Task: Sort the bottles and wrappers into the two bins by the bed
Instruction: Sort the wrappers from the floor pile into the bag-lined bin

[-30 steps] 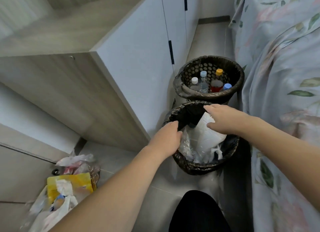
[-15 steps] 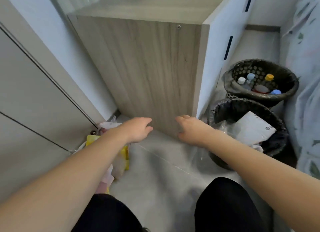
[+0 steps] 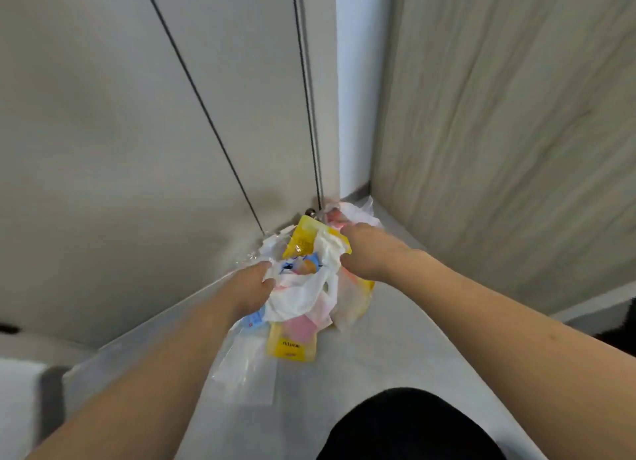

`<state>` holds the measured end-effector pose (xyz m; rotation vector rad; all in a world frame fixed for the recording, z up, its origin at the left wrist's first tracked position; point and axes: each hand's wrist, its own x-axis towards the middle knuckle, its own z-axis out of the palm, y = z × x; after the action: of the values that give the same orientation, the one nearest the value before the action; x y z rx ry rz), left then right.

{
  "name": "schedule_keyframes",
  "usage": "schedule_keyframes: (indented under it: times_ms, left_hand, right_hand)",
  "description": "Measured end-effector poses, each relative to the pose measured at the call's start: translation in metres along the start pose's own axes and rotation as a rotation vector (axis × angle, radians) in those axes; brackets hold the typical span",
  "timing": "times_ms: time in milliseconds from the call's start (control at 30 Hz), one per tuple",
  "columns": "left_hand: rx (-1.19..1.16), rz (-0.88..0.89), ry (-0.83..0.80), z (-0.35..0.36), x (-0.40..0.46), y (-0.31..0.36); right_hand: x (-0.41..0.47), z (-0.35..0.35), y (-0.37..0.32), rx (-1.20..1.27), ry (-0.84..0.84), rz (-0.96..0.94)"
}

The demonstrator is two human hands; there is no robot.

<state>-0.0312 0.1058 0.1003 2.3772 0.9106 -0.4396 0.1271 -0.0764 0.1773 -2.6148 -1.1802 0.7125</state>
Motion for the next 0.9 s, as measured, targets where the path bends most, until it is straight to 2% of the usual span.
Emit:
schedule_keyframes:
  times_ms: [200, 267, 367, 433, 600, 900]
  left_hand:
    - [-0.294, -0.39, -0.025, 0.067, -0.003, -0.124]
    - [-0.281, -0.507, -0.089, 0.102, -0.001, -0.158]
    - [-0.174, -0.603, -0.258, 0.139, -0.02, -0.164]
    - [-0.124, -0.626, -0.283, 0.156, -0.031, -0.162]
    - [-0.121, -0.618, -0.328, 0.165, -0.021, -0.172]
    - [-0.17, -0.567, -0.262, 0.178, -0.022, -0.182]
  right_hand:
    - [0.052, 0.06, -0.065, -0.099, -0.142, -0.078]
    - [0.058, 0.086, -0.076, -0.157, -0.191, -0.09]
    - [0.061, 0.121, -0.079, -0.288, -0.276, -0.135]
    - [0.063, 0.133, -0.073, -0.365, -0.297, -0.176]
    - [0.07, 0.148, -0.059, -0.372, -0.27, -0.18]
    - [0.075, 0.163, -0.08, -0.476, -0.281, -0.246]
